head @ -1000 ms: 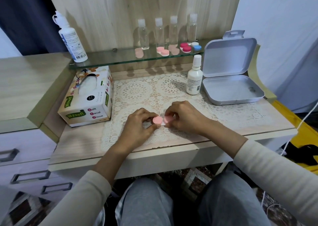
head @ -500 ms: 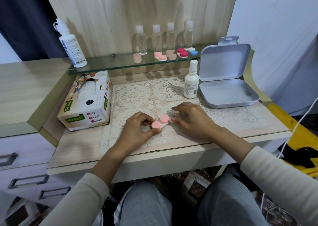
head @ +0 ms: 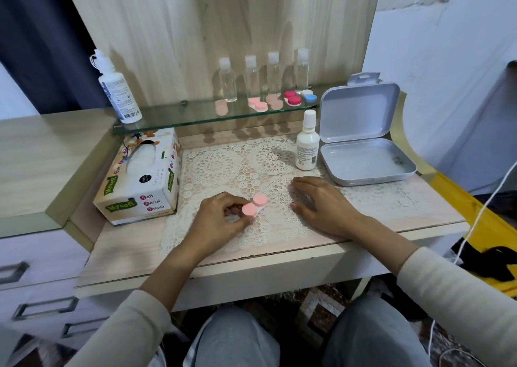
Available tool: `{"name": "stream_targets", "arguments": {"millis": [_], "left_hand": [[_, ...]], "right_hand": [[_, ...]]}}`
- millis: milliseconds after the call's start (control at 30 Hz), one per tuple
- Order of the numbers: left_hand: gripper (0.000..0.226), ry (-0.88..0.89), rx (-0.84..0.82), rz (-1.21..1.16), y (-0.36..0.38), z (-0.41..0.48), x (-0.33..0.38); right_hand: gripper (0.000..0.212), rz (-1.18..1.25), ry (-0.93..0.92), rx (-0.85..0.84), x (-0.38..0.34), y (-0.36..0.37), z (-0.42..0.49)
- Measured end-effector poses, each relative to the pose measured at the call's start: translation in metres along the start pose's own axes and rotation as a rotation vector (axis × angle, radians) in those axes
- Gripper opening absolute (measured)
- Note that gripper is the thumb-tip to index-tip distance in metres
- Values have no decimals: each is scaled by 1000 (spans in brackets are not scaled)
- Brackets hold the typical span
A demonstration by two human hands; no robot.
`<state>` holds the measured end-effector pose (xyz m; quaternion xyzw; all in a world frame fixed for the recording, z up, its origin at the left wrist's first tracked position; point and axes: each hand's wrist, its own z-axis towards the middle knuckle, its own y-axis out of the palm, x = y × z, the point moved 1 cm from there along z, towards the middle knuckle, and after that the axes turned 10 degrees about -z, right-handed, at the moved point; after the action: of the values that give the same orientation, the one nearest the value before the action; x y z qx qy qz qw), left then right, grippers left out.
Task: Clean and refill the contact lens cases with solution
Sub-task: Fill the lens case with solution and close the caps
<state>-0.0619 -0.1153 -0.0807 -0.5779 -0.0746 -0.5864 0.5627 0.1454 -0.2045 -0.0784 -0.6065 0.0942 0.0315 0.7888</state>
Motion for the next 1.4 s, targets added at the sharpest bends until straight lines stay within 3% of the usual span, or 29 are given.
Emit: {"name": "stream_targets", "arguments": {"millis": [533, 767, 1400], "left_hand": [[16, 5, 295, -1, -28, 109, 41], [30, 65, 361, 251, -35, 166, 46], [39, -12, 306, 612, -28, 192, 23]], "right_hand": [[47, 36, -50, 7, 6, 7, 27], [52, 59, -40, 16, 11, 16, 29], [55, 71, -58, 33, 13, 20, 29]]}}
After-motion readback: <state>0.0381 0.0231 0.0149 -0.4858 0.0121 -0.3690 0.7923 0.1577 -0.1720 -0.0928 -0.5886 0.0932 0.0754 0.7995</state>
